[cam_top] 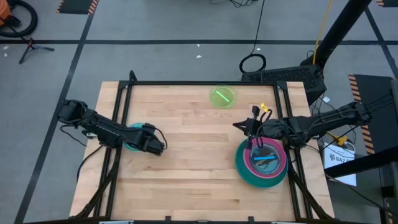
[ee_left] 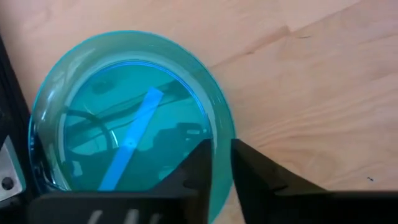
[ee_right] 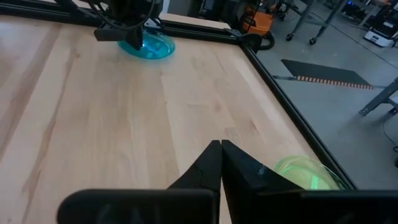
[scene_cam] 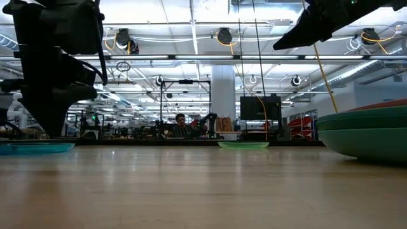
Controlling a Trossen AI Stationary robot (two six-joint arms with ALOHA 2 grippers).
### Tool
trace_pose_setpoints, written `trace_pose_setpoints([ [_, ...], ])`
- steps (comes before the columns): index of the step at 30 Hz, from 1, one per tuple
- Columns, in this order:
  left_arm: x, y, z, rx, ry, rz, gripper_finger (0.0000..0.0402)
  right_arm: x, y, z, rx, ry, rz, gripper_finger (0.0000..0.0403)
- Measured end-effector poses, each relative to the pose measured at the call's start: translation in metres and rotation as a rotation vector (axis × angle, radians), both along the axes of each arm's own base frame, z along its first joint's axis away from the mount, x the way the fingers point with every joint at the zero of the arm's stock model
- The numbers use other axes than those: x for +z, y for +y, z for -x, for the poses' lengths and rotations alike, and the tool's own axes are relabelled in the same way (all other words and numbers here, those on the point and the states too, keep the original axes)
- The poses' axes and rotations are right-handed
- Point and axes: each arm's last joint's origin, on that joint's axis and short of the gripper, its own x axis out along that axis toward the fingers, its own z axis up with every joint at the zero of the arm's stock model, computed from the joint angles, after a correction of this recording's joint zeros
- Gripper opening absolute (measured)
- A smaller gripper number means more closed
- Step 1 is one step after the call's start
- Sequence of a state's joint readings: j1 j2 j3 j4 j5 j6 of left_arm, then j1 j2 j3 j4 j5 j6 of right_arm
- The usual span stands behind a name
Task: Stack plastic plates
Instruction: Stack the light blue plate on top of the light blue plate
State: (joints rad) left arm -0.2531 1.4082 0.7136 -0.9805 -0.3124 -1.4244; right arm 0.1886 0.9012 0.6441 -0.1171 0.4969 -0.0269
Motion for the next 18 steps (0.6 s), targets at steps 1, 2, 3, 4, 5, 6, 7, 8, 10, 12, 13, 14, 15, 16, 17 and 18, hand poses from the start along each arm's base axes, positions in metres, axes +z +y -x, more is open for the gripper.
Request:
trace_pose_setpoints([
  [1, 0.0, 0.0, 0.0, -0.003, -0.004, 0.002, 0.0078, 0.0, 0.0, 0.0, 0.0, 0.0, 0.0, 0.0004],
  [2, 0.0, 0.0, -0.001, -0.008, -0.008, 0.004, 0.0091, 0.0, 0.0, 0.0, 0.0, 0.0, 0.0, 0.0004],
  [3, 0.0, -0.001, -0.002, -0.013, -0.014, 0.006, 0.0106, 0.0, 0.0, 0.0, 0.0, 0.0, 0.0, 0.0004],
  [4, 0.0, -0.001, -0.002, -0.019, -0.02, 0.008, 0.012, 0.0, 0.0, 0.0, 0.0, 0.0, 0.0, 0.0004],
  [5, 0.0, -0.002, -0.004, -0.031, -0.033, 0.012, 0.0134, 0.0, 0.0, 0.0, 0.0, 0.0, 0.0, 0.0004],
  [6, -0.001, -0.003, -0.007, -0.047, -0.056, 0.016, 0.0147, 0.0, 0.0, 0.0, 0.0, 0.0, 0.0, 0.0004],
  [7, -0.002, -0.004, -0.01, -0.062, -0.085, 0.018, 0.0159, 0.0, 0.0, 0.0, 0.0, 0.0, 0.0, 0.0004],
  [8, -0.002, -0.005, -0.013, -0.073, -0.109, 0.013, 0.0169, 0.0, 0.0, 0.0, 0.0, 0.0, 0.0, 0.0004],
  [10, -0.002, -0.006, -0.014, -0.082, -0.13, -0.003, 0.0183, 0.0, 0.0, 0.0, 0.0, 0.001, 0.001, 0.0004],
  [12, -0.004, -0.006, -0.016, -0.075, -0.131, -0.023, 0.0189, 0.0, 0.0, 0.0, 0.0, 0.001, 0.001, 0.0004],
  [13, -0.005, -0.006, -0.016, -0.069, -0.127, -0.033, 0.019, 0.0, 0.0, 0.0, 0.0, 0.001, 0.001, 0.0004],
  [14, -0.006, -0.005, -0.016, -0.066, -0.12, -0.04, 0.019, 0.0, 0.0, 0.0, 0.001, 0.001, 0.001, 0.0004],
  [15, -0.008, -0.005, -0.016, -0.061, -0.114, -0.046, 0.0191, 0.0, 0.0, 0.0, 0.001, 0.001, 0.001, 0.0004],
  [16, -0.01, -0.006, -0.017, -0.059, -0.105, -0.049, 0.0191, 0.0, 0.0, 0.0, 0.001, 0.001, 0.001, 0.0004],
  [17, -0.013, -0.006, -0.018, -0.058, -0.089, -0.052, 0.0191, 0.0, 0.0, 0.0, 0.001, 0.001, 0.001, 0.0004],
  [18, -0.016, -0.006, -0.018, -0.058, -0.075, -0.055, 0.0191, 0.0, 0.0, 0.0, 0.001, 0.001, 0.001, 0.0004],
])
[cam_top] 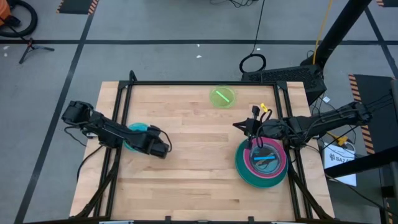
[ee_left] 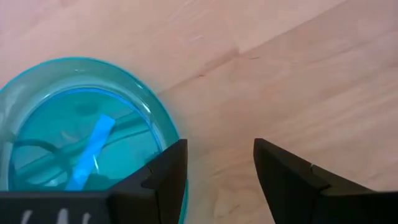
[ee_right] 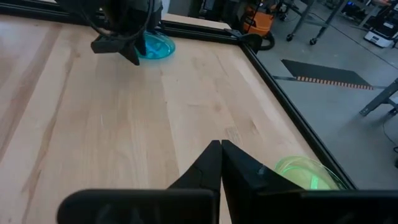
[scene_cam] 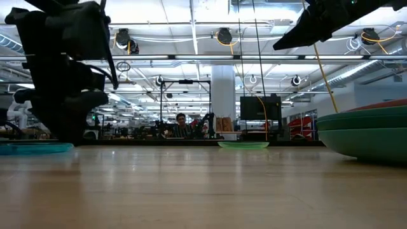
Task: Stack plastic plates
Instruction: Stack the light blue plate on top of the light blue plate
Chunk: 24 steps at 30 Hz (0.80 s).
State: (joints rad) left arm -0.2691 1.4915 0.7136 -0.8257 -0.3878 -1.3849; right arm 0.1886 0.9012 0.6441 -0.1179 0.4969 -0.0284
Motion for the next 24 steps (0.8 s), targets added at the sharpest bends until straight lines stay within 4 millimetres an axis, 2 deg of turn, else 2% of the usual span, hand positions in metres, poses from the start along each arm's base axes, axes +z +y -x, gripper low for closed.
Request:
trace_pose_setpoints([
  [9, -0.014, 0.0, -0.001, 0.03, 0.074, -0.025, 0.0191, 0.0, 0.0, 0.0, 0.0, 0.0, 0.0, 0.0004],
  [19, -0.016, 0.0, -0.002, 0.034, 0.079, -0.031, 0.0189, 0.0, 0.0, 0.0, 0.0, 0.005, 0.001, 0.0004],
  [24, -0.016, -0.001, -0.002, 0.033, 0.074, -0.029, 0.0144, 0.0, 0.0, 0.0, 0.0, 0.005, 0.001, 0.0004],
])
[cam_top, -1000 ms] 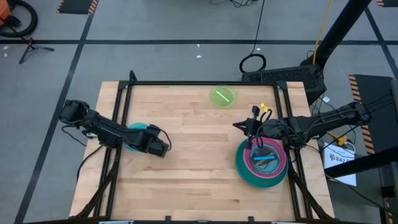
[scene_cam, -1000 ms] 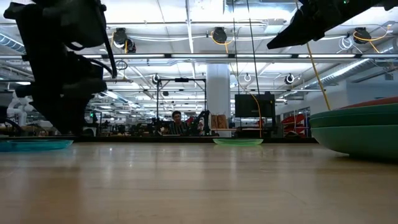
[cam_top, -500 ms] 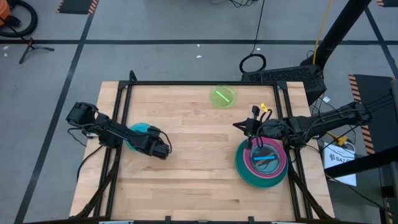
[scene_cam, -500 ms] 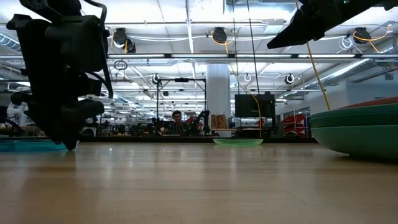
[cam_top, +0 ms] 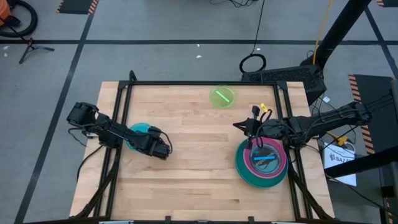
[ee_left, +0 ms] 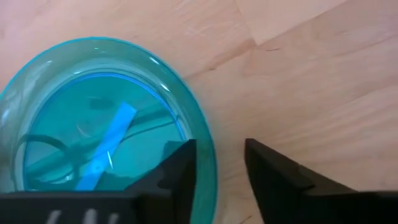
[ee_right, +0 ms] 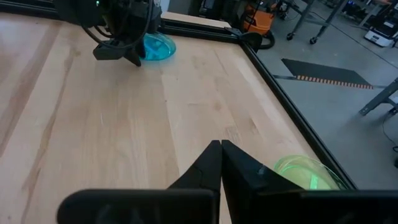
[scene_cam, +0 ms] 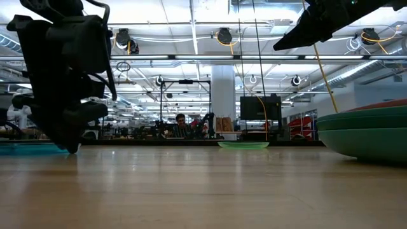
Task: Stack plastic plates
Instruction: Stack the light blue plate on top of the light blue plate
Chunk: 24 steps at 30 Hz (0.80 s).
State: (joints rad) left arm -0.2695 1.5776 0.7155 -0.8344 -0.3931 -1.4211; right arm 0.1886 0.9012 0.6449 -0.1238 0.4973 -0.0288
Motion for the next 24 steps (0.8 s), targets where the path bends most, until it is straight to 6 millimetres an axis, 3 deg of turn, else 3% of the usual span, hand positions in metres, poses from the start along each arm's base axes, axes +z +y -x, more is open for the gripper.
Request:
trace_pose_setpoints([
  [9, 0.001, -0.004, -0.003, -0.022, -0.018, 0.001, 0.0042, 0.0, 0.0, 0.0, 0.001, 0.001, 0.002, 0.0004],
  [15, 0.019, -0.013, -0.015, -0.108, -0.024, -0.027, 0.0006, 0.0, 0.0, 0.0, 0.004, 0.003, 0.008, 0.0004],
  [24, 0.071, -0.04, -0.053, -0.584, -0.08, -0.152, 0.0005, 0.0, 0.0, 0.0, 0.004, 0.003, 0.008, 0.0004],
])
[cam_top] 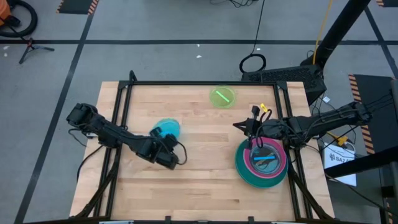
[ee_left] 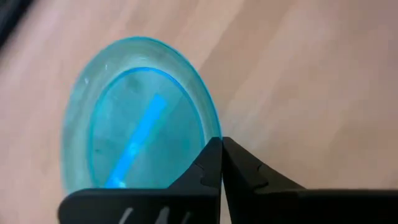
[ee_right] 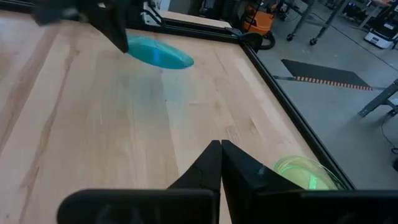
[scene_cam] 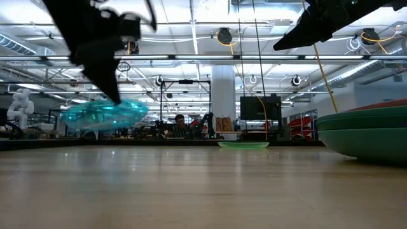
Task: Stack plastic plates
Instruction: Stack the light blue plate on top of the light blue plate
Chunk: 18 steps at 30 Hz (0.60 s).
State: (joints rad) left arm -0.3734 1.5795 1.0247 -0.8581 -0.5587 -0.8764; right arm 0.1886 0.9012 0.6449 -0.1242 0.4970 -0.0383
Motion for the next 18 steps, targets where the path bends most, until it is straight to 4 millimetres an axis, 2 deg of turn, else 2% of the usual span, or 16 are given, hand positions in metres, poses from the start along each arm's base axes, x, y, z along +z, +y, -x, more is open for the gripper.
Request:
trace_pose_setpoints([
  [3, 0.02, -0.011, -0.012, -0.205, -0.02, -0.067, 0.0005, 0.0, 0.001, 0.0, 0.027, 0.002, -0.014, 0.0004],
  [8, 0.045, -0.027, -0.031, -0.498, -0.095, -0.179, 0.0004, 0.003, 0.007, -0.003, 0.201, -0.026, -0.086, 0.0004],
  [12, 0.056, -0.029, -0.045, -0.625, -0.193, -0.177, 0.0004, 0.01, 0.008, -0.008, 0.212, -0.114, -0.087, 0.0004],
  [18, 0.06, -0.024, -0.055, -0.707, -0.26, -0.123, 0.0004, 0.003, 0.016, -0.022, 0.256, -0.104, -0.024, 0.0027],
])
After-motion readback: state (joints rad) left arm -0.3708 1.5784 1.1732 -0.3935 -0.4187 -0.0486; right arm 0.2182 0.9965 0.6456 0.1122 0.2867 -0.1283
